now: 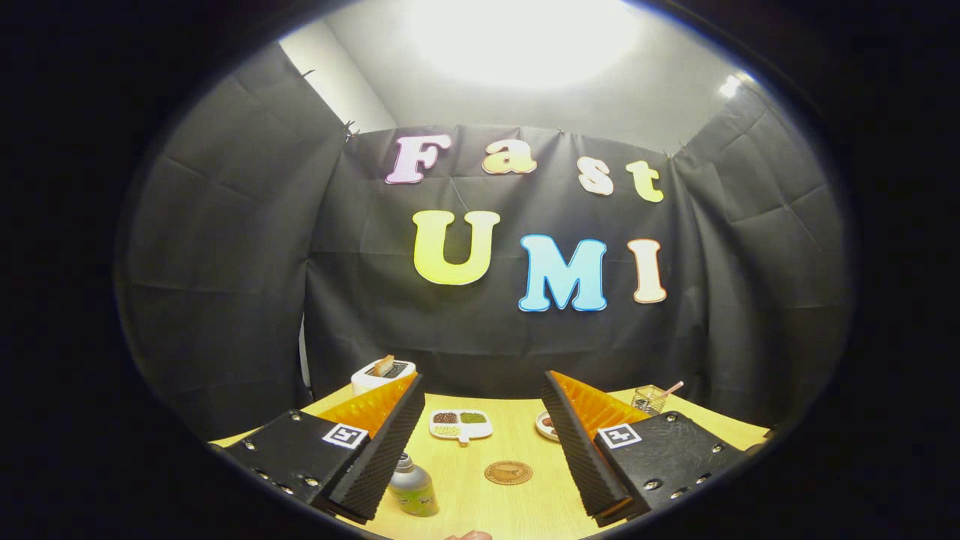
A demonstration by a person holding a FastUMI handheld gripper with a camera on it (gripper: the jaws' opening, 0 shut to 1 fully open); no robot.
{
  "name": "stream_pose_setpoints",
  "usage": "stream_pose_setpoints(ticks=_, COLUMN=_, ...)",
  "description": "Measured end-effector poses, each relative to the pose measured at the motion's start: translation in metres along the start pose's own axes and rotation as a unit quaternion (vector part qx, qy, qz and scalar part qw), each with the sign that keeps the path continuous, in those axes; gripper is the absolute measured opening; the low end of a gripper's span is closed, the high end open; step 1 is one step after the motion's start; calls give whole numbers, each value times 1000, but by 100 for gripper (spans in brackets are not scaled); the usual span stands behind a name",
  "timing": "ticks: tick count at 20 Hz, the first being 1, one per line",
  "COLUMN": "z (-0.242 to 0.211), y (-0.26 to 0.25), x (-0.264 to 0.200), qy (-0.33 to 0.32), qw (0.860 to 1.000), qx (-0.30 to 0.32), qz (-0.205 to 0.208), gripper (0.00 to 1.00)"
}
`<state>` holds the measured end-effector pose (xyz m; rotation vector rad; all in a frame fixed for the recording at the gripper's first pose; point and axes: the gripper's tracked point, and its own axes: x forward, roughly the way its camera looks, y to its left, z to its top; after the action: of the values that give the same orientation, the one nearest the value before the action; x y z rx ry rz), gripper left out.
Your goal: Take the bottle from table, then pour the juice into the cup, finally place the bottle on the coaster
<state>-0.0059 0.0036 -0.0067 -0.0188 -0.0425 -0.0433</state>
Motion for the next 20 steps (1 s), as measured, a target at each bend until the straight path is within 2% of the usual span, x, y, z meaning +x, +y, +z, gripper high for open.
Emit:
stream_pose_setpoints(ticks=10, z=-43, y=57, x=6, qy=13, qw=999, qx=17, qz=34, gripper=96)
stream_pose_setpoints(ticks=20, z=-124, y=84, x=17, qy=86, qw=996, qx=25, qz=14, gripper=96)
